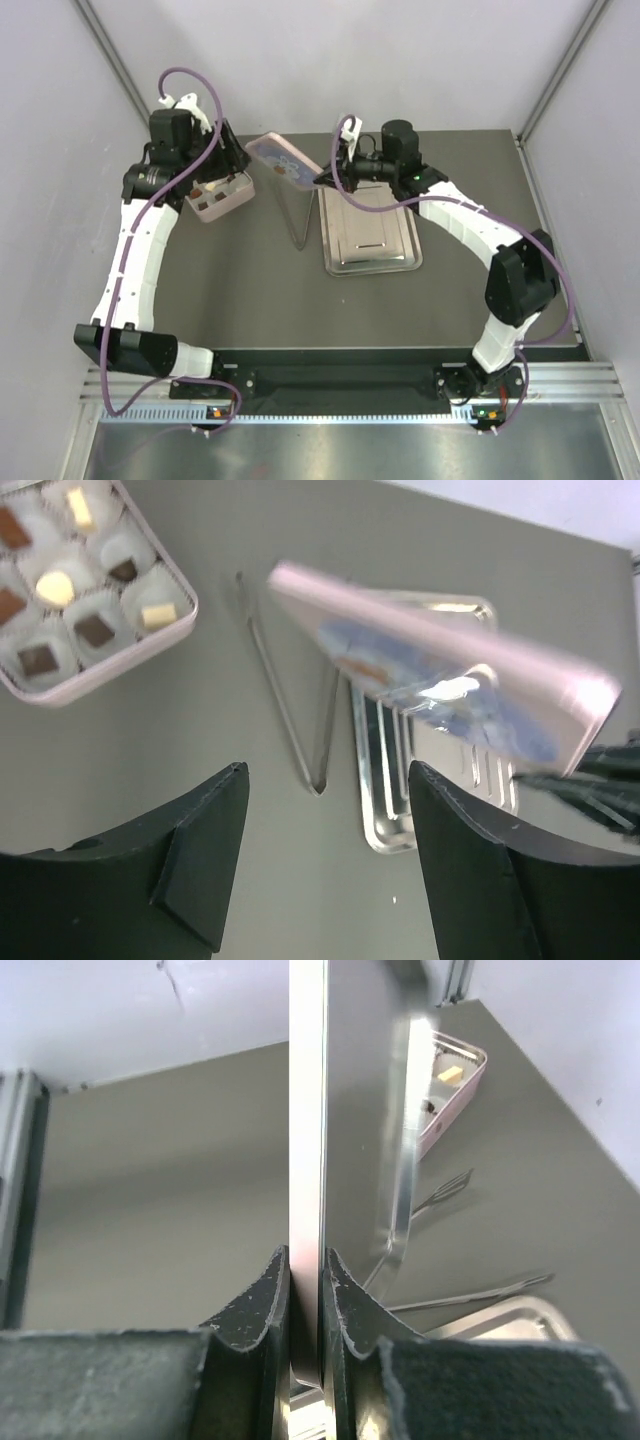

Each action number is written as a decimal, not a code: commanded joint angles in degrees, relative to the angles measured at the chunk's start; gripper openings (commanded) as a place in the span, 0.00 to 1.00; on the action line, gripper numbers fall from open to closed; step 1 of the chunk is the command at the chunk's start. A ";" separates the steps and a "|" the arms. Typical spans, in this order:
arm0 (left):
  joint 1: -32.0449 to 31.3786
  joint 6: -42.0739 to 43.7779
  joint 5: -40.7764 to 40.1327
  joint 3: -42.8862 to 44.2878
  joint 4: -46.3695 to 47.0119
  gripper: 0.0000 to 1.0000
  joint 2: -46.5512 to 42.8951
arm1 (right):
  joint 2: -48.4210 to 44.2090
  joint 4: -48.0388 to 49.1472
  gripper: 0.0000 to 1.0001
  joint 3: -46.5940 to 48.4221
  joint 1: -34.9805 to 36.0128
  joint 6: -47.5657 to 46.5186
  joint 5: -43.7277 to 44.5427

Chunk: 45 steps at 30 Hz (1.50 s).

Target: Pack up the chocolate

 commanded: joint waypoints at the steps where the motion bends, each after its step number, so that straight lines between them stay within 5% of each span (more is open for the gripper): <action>1: 0.91 -3.33 -4.16 -4.13 7.15 0.70 -2.86 | 0.08 9.19 0.00 2.38 0.09 11.75 2.63; 6: 5.57 -6.68 -5.05 -4.49 10.77 0.70 -1.46 | -0.10 11.05 0.00 0.27 -0.35 14.93 5.26; 13: 10.32 -8.08 -5.40 -3.34 13.24 0.68 3.11 | -2.91 20.97 0.00 -3.86 -3.77 32.14 10.79; 22: 17.00 -5.72 -11.62 -14.49 16.49 0.63 8.21 | -4.23 26.87 0.00 -8.09 -6.76 45.95 18.88; 25: 17.79 -3.87 -17.16 -13.90 15.88 0.63 11.71 | -2.39 27.06 0.00 -5.46 -7.47 47.90 13.97; 27: 20.95 -7.55 -10.80 -13.01 13.24 0.64 13.22 | -1.68 23.70 0.00 -3.34 -7.99 53.91 10.92; 30: 20.26 -6.51 -6.09 -16.96 18.42 0.64 13.31 | -1.07 44.85 0.00 -7.65 -9.05 69.12 9.06; 34: 21.13 -5.37 -9.80 -16.35 15.43 0.65 17.61 | 1.39 42.08 0.00 -1.15 -10.46 70.14 5.71; 45: 21.13 -9.05 -9.35 -21.10 21.85 0.58 25.96 | 3.77 44.27 0.00 -5.71 -10.46 67.15 6.15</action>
